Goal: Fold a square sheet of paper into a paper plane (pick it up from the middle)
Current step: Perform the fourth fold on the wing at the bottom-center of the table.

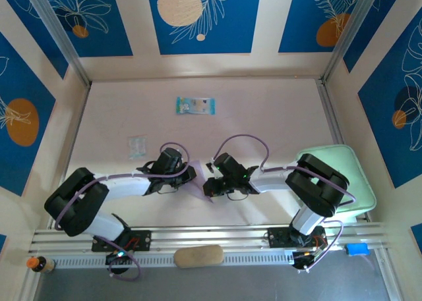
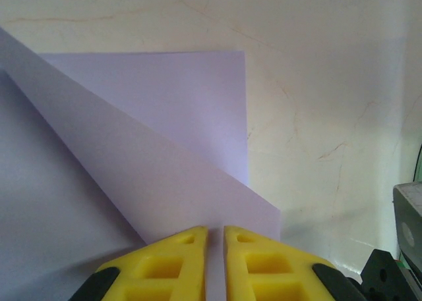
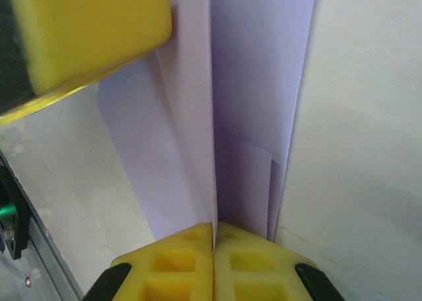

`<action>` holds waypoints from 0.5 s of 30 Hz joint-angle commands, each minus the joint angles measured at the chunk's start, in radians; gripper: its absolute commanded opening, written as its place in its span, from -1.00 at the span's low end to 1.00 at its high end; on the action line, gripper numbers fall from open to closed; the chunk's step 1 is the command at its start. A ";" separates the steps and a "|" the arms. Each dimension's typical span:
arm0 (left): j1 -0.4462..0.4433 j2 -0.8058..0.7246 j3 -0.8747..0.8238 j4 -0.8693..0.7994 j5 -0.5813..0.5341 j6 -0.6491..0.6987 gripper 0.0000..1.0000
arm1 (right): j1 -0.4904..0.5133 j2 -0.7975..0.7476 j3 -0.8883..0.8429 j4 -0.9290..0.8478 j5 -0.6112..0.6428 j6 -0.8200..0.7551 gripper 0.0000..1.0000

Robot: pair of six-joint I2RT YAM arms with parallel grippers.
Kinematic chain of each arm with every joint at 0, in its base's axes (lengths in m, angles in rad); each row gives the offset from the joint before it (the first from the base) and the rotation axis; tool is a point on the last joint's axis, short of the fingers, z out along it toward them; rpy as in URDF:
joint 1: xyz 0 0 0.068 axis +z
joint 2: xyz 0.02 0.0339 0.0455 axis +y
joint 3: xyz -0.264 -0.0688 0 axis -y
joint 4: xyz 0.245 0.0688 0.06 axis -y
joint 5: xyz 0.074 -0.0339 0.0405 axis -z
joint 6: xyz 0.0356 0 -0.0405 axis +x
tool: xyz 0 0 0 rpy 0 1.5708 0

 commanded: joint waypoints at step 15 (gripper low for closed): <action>0.009 0.054 0.009 0.019 0.042 0.019 -0.72 | -0.003 0.033 0.009 -0.048 -0.039 0.042 -0.87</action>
